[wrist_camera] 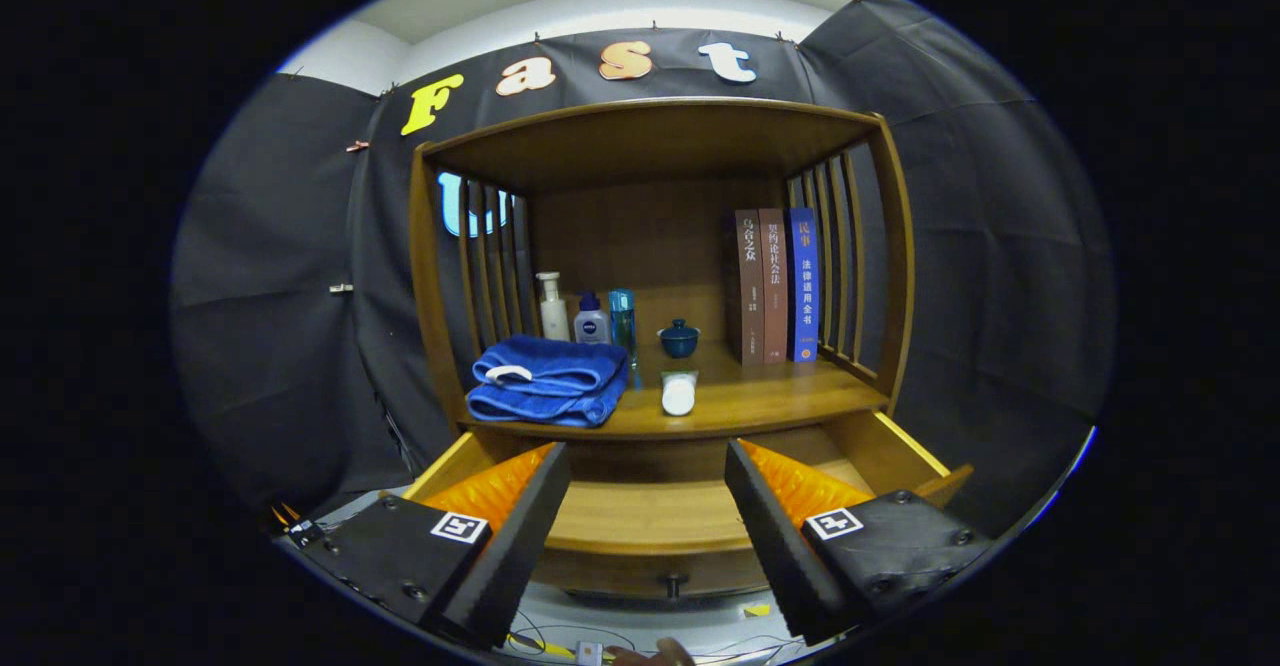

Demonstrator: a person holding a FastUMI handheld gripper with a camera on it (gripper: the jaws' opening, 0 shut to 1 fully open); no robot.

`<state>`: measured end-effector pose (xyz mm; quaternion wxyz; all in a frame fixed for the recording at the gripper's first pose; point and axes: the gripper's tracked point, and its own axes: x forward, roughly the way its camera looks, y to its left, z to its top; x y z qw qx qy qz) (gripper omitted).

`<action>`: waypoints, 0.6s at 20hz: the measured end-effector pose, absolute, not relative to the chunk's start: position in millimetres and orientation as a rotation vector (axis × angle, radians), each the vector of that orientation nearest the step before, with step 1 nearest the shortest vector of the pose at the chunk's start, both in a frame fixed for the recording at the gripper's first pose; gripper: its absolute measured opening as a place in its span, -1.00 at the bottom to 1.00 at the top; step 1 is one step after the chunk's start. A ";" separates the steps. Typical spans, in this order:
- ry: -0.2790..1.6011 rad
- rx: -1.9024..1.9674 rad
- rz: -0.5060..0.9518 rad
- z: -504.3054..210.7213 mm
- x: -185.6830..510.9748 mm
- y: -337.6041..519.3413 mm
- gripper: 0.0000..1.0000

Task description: Pull open the drawer, take out the items inside it, and place them on the countertop above the cabinet.

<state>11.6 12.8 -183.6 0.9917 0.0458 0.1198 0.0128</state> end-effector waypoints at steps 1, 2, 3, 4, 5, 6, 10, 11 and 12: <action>0.238 0.094 0.017 -195.0 4.3 13.3 0.99; 0.244 0.092 0.004 -207.4 0.9 9.8 0.99; 0.263 0.088 -0.002 -220.1 -3.0 8.5 0.99; 0.280 0.087 -0.005 -232.6 -4.4 9.0 0.99; 0.297 0.091 -0.006 -242.9 -5.2 8.1 0.99; 0.309 0.095 -0.011 -251.8 -5.3 6.6 0.99; 0.331 0.069 -0.040 -275.4 -1.8 -2.4 1.00; 0.337 0.067 -0.038 -279.8 0.7 -0.9 0.99; 0.347 0.068 -0.036 -283.6 2.9 -0.2 1.00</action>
